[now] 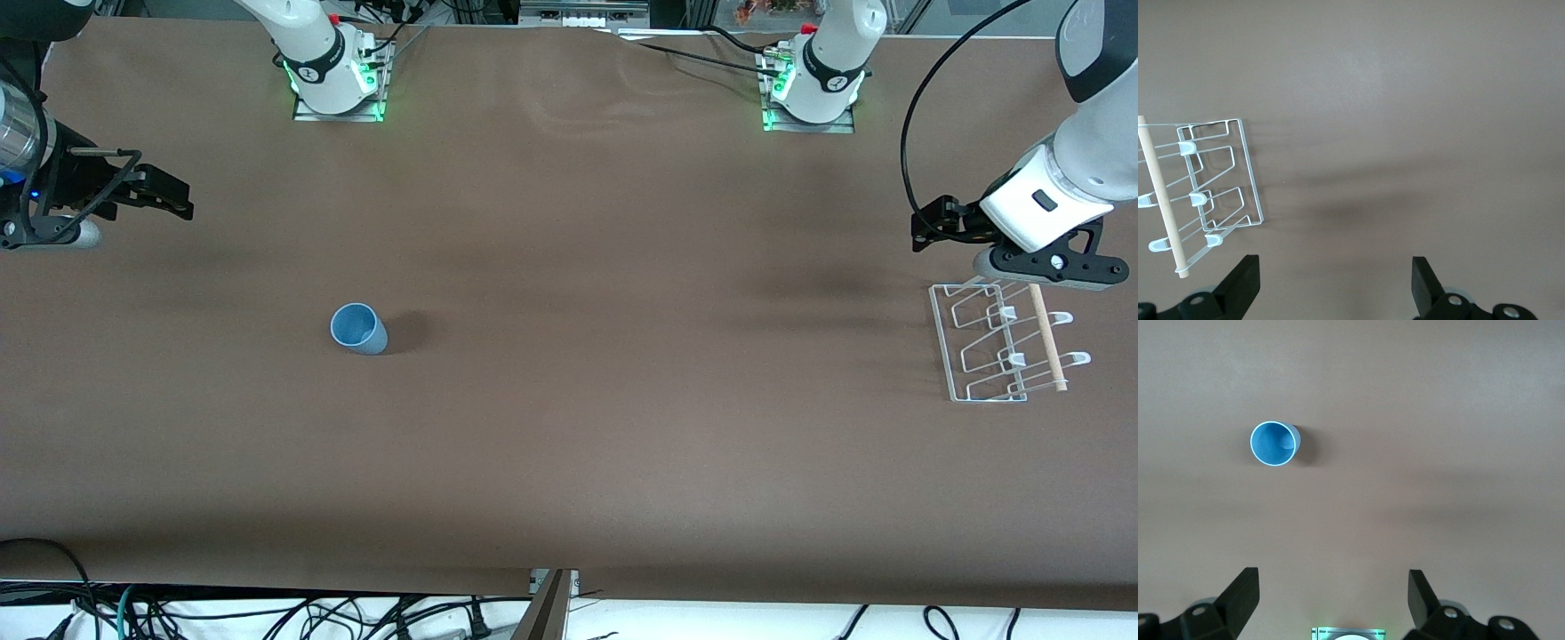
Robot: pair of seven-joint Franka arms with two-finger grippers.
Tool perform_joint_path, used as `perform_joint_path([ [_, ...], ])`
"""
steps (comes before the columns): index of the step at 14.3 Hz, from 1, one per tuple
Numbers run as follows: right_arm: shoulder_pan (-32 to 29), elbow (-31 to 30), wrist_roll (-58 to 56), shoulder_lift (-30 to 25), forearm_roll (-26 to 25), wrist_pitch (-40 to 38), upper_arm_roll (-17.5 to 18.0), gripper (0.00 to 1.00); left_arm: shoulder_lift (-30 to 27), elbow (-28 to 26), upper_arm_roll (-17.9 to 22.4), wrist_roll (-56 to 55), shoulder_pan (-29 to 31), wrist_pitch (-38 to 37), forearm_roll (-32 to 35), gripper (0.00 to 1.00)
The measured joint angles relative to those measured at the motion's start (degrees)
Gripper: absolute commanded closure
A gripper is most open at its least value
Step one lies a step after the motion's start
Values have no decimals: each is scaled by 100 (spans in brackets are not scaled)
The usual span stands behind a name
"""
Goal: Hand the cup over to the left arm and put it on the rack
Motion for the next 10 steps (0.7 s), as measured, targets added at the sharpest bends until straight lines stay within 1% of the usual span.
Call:
perform_joint_path([
  [3, 0, -11, 2, 32, 4, -12, 0, 1, 0, 0, 0, 0, 0, 0, 0, 0],
  [7, -1, -12, 5, 149, 180, -11, 0, 1, 0, 0, 0, 0, 0, 0, 0, 0],
  [10, -7, -13, 5, 178, 190, 6, -2, 1, 0, 0, 0, 0, 0, 0, 0, 0],
])
